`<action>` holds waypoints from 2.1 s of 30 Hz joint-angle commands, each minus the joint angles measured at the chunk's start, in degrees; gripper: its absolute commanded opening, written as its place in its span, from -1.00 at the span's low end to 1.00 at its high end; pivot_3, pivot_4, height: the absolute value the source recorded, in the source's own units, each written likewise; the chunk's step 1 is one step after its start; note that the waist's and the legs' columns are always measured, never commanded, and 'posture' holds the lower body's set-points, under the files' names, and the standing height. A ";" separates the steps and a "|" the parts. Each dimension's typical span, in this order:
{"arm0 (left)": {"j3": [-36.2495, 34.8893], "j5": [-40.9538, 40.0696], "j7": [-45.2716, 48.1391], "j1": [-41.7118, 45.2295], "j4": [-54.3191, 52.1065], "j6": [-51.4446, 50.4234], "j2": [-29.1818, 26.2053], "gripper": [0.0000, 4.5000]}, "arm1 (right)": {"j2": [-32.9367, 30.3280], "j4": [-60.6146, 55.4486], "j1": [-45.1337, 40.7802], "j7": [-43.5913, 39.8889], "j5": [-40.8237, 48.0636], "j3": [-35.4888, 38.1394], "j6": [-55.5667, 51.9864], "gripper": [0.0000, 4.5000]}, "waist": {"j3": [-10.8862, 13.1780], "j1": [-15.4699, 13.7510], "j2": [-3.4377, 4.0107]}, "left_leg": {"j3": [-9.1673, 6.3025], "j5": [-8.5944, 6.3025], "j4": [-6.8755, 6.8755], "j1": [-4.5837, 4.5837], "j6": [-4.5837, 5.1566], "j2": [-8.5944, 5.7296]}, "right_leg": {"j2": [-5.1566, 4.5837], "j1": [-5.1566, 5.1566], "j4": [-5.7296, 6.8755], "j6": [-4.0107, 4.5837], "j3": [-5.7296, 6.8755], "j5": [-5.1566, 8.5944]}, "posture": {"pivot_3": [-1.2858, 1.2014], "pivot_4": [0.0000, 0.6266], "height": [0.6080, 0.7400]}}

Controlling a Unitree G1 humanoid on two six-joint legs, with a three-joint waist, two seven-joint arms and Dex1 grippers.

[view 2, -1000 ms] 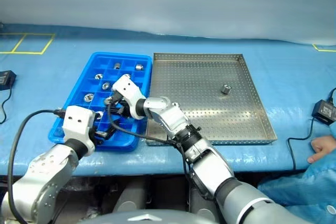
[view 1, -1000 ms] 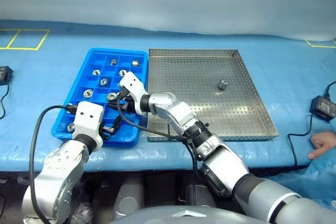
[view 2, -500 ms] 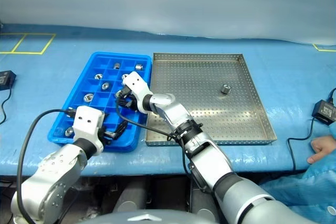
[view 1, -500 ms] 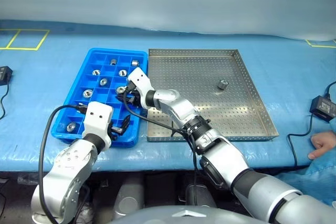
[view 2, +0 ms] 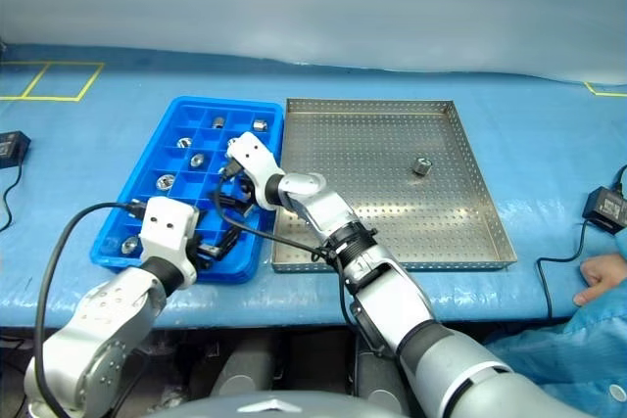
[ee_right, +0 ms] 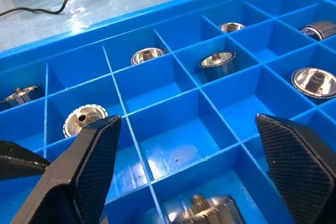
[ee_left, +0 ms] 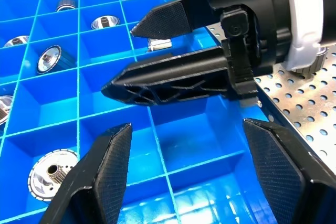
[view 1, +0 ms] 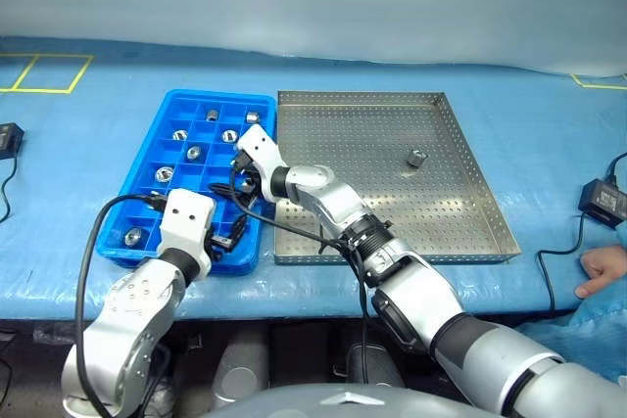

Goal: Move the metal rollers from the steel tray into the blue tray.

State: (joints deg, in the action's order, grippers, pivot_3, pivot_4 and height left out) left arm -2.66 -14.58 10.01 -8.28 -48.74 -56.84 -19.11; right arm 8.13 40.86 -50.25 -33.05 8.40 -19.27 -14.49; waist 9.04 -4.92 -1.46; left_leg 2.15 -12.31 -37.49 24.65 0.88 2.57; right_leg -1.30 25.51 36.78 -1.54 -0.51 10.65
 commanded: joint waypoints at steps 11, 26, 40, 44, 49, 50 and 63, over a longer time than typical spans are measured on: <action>3.37 -1.29 2.90 8.35 6.38 5.62 1.23 0.64 | -5.75 -35.17 8.82 5.41 -0.50 3.00 -14.05 0.91 | 0.00 0.35 -0.01 | -0.07 0.00 0.01 0.05 0.00 0.00 | -0.09 -0.02 -0.03 0.01 0.02 0.00 | 0.18 -0.52 1.00; 12.56 -1.05 12.46 26.81 28.93 11.97 2.69 0.64 | -20.08 -74.18 34.28 17.99 -3.45 9.49 -40.11 0.91 | -0.02 6.76 0.03 | 0.25 -0.01 -0.04 -0.04 0.04 -0.03 | 0.10 -0.02 0.09 -0.04 -0.14 0.08 | -0.06 -0.52 1.00; 18.81 6.80 12.05 34.37 46.20 9.13 2.80 0.64 | -19.09 -78.01 38.19 23.10 -4.23 9.60 -40.62 0.91 | -0.02 11.40 0.02 | 0.26 -0.02 -0.16 0.00 0.06 -0.09 | 0.04 0.00 0.08 -0.23 -0.34 -0.02 | -0.13 -0.52 1.00; 19.85 7.77 12.22 33.71 47.03 7.64 2.68 0.64 | -18.56 -77.59 37.95 23.45 -3.86 9.26 -40.01 0.91 | -0.04 12.06 0.02 | 0.22 -0.02 -0.16 -0.02 0.06 -0.09 | 0.04 -0.01 0.09 -0.23 -0.37 -0.03 | -0.13 -0.52 1.00; 18.81 8.03 11.76 33.02 46.73 6.69 3.04 0.13 | -18.25 -76.81 37.77 23.40 -3.58 8.94 -39.87 0.93 | -0.07 12.18 0.02 | 0.20 -0.01 -0.18 -0.08 0.06 -0.09 | 0.03 -0.05 0.12 -0.23 -0.39 -0.03 | -0.12 -0.52 1.00; 18.76 8.02 11.85 32.92 46.49 6.60 2.98 -0.03 | -18.16 -76.58 37.74 23.21 -3.34 8.90 -39.99 0.93 | -0.07 12.17 0.02 | 0.20 -0.01 -0.18 -0.08 0.06 -0.09 | 0.03 -0.05 0.12 -0.23 -0.38 -0.03 | -0.11 -0.52 1.00; 13.37 2.39 15.17 31.67 39.30 7.95 4.45 -0.23 | -20.23 -72.56 40.01 14.11 4.46 9.39 -41.75 0.93 | -0.07 11.80 0.02 | 0.20 -0.02 -0.17 -0.03 0.07 -0.10 | 0.01 -0.03 0.10 -0.23 -0.39 -0.03 | -0.09 -0.52 1.00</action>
State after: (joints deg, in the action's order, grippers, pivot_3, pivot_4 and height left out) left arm 12.30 -10.32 24.08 22.93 -4.99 -49.51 -15.17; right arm -11.84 -30.54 -10.32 -16.30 10.16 -10.56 -56.51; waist 8.96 6.89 -1.45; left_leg 2.34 -12.33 -37.66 24.64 0.95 2.46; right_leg -1.29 25.49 36.87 -1.79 -0.91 10.61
